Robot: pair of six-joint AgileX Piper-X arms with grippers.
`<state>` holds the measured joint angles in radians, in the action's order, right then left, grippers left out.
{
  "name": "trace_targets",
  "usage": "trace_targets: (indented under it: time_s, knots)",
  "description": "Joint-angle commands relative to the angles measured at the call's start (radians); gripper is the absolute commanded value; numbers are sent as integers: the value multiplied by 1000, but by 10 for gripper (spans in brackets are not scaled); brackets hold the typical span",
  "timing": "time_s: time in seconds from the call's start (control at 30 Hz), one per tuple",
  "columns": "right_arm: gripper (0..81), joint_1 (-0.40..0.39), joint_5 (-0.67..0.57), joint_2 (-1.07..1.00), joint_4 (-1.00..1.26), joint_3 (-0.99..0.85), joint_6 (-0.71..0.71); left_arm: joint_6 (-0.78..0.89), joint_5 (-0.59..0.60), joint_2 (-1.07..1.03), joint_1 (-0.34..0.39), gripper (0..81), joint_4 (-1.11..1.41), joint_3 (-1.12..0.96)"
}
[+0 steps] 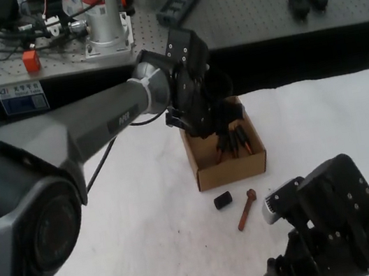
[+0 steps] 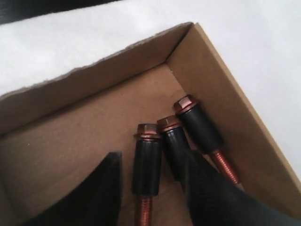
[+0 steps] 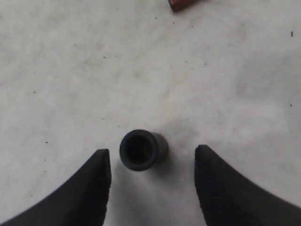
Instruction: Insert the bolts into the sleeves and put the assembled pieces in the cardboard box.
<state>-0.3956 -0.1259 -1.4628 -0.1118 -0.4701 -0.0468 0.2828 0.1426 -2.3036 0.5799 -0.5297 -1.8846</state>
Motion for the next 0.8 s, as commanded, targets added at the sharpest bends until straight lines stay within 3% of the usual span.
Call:
trace_targets:
  time_s: [0.0, 0.13, 0.23, 0.27, 0.4, 0.63, 0.77]
  knots:
    - [370, -3, 30, -4, 70, -2, 0, -5, 3, 32, -1, 321, 0, -15]
    - [190, -3, 42, -4, 88, -2, 31, -5, 1, 110, -15, 321, -24, -15]
    - [5, -3, 42, -4, 85, -2, 56, -8, 0, 173, -30, 321, -88, -9]
    - [36, -3, 42, -4, 82, -2, 55, -17, -7, 191, -36, 321, -107, -3]
    - [36, -3, 39, 14, 46, -13, 83, -36, -3, 267, -57, 305, -145, 59]
    - [36, -3, -22, 103, -444, -204, 120, -59, -14, 486, -68, 249, -99, 343]
    - [36, -3, -120, 104, -550, -293, 97, -59, -28, 642, -68, 249, -36, 525]
